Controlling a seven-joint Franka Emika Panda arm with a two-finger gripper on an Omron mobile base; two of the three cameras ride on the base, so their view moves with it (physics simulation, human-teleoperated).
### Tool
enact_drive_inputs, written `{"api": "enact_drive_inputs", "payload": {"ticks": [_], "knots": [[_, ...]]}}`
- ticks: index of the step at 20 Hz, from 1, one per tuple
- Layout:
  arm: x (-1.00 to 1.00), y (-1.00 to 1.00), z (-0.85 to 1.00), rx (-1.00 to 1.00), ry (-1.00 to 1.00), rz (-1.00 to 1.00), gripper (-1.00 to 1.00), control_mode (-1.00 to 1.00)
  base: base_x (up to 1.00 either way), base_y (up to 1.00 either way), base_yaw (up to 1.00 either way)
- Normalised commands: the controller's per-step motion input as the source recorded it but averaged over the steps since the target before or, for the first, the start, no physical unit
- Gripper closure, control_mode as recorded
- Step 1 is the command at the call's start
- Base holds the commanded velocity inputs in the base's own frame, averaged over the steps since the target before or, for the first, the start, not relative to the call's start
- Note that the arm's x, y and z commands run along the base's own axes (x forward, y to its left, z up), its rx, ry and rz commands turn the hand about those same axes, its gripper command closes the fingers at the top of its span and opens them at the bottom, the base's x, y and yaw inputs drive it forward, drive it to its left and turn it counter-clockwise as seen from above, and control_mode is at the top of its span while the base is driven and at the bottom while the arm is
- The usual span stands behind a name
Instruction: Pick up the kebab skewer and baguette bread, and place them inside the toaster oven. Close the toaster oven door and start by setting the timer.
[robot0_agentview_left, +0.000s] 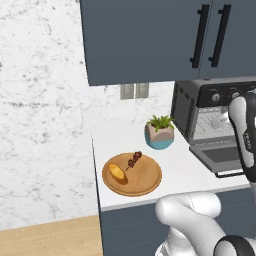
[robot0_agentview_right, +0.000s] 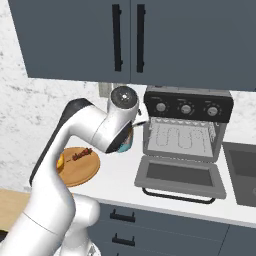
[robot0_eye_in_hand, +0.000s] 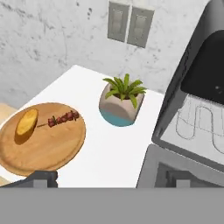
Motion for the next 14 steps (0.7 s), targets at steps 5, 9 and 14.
{"api": "enact_drive_inputs", "payload": {"ticks": [5, 9, 14], "knots": [[-0.06, -0.66, -0.25, -0.14, -0.25, 0.26, -1.00, -1.00, 0.00, 0.00, 0.00], [0.00, -0.54, -0.36, -0.14, -0.31, 0.27, -1.00, -1.00, 0.00, 0.00, 0.00], [0.03, -0.38, -0.37, -0.08, -0.32, 0.28, -1.00, -1.00, 0.00, 0.00, 0.00]]}}
